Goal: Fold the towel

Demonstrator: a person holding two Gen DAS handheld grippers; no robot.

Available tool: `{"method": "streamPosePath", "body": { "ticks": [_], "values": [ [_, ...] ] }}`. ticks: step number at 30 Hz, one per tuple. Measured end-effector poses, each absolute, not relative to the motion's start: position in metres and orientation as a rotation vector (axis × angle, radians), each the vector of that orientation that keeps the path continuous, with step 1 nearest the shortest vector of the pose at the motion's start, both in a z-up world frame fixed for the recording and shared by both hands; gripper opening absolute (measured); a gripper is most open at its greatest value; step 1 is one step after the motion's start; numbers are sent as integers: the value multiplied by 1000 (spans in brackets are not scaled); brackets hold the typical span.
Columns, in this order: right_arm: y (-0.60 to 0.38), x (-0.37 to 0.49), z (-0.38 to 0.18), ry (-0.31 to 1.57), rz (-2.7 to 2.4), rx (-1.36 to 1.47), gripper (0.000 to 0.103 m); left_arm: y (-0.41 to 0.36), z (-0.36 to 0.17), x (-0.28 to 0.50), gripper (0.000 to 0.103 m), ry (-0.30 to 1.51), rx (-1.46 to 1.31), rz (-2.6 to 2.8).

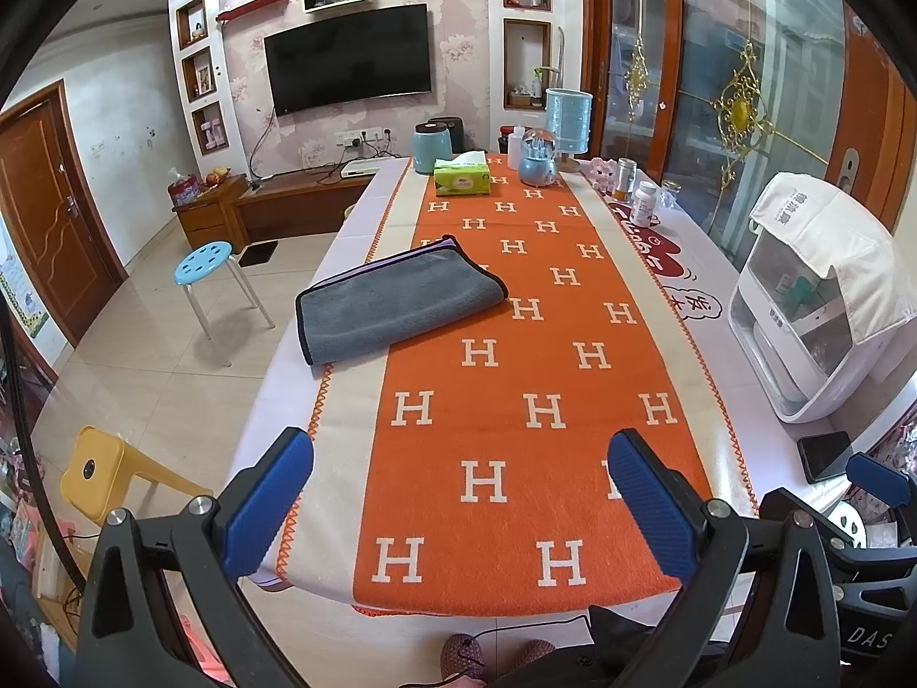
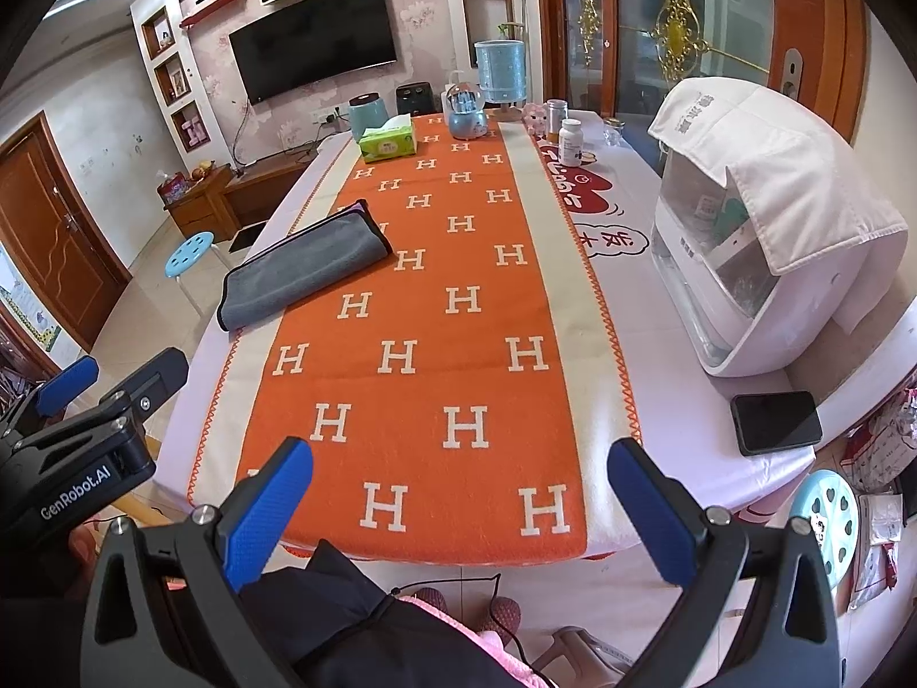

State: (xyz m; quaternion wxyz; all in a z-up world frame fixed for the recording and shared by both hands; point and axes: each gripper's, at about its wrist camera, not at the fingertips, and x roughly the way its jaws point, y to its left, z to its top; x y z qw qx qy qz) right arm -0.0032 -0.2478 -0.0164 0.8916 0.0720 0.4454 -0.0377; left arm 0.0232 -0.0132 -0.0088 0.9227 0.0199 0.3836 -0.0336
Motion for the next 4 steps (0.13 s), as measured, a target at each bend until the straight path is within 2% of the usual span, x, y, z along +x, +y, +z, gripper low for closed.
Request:
{"method": "streamPosePath", "body": {
  "ticks": [4],
  "values": [
    [-248,-3,-19,927,-78,151,103,-14,-9,23,102,788,40,-69]
  ]
}}
